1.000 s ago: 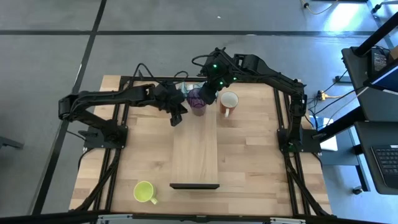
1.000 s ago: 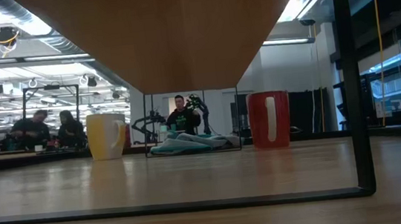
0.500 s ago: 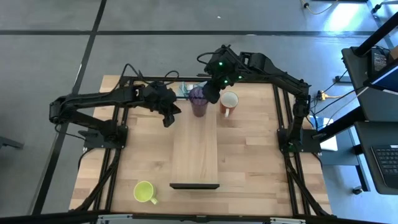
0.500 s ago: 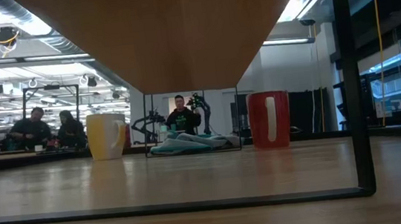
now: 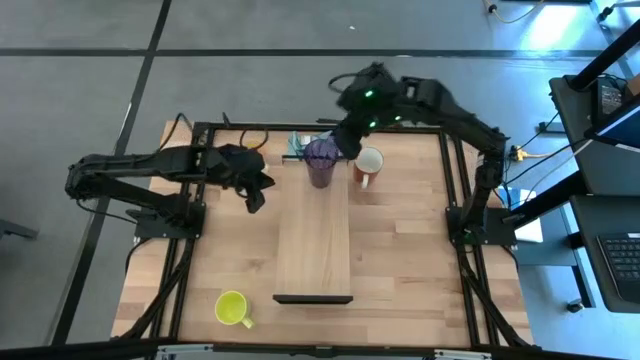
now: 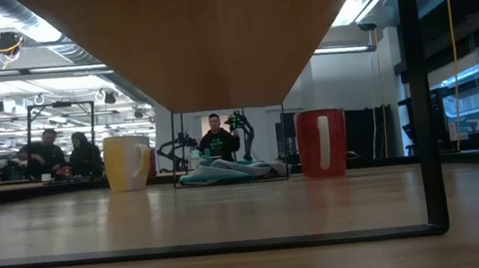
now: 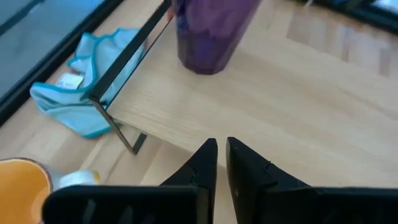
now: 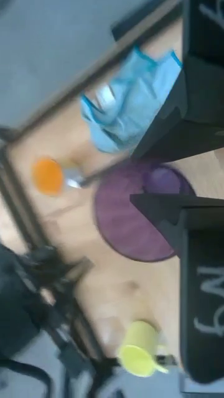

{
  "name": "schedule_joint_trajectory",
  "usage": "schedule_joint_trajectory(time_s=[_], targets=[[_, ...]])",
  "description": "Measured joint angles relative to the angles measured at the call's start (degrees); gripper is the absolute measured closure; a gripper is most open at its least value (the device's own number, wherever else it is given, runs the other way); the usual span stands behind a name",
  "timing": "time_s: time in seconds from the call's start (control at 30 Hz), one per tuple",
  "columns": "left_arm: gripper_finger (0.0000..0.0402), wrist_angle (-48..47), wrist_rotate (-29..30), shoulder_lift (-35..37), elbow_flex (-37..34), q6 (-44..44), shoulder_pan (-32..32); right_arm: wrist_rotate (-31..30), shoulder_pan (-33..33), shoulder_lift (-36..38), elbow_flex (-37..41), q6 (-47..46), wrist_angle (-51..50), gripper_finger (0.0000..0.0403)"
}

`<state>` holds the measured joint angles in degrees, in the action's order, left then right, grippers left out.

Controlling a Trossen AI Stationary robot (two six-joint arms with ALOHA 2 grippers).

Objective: Stack small to large cups/mugs on shelf
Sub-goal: Put the brown cup on the shelf

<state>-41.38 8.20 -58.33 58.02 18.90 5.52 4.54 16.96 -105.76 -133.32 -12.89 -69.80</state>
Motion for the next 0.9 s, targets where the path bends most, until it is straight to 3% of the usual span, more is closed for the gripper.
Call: schedule_joint_trajectory(time_s=[0.2, 0.43, 0.57, 0.63, 0.7, 0.9], targets=[[0.0372, 0.38, 2.02, 4.43, 0.00, 2.23, -5.18, -5.92, 2.18, 4.82, -1.31, -0.33, -1.09, 0.0314], [0.0372, 3.77, 3.22, 7.60, -1.98, 4.98, -9.65, -14.46, 7.92, 7.13, -0.96, -4.55, -21.14, 0.0314], [0.0372, 7.90, 3.38, 9.03, -5.51, 6.72, -11.54, -7.38, 11.44, 8.68, 3.07, -4.90, -18.27, 0.0314], [0.0372, 9.88, 3.63, 9.83, -7.48, 7.78, -12.22, -6.85, 13.60, 8.84, 5.22, -4.87, -20.13, 0.0314], [0.0372, 11.81, 4.58, 10.47, -9.30, 8.94, -13.16, -7.60, 16.27, 9.00, 9.75, -4.95, -20.08, 0.0314], [0.0372, 16.19, 7.43, 13.37, -14.39, 11.07, -15.92, -0.26, 22.96, 10.13, 23.76, -6.24, -19.33, 0.0314]])
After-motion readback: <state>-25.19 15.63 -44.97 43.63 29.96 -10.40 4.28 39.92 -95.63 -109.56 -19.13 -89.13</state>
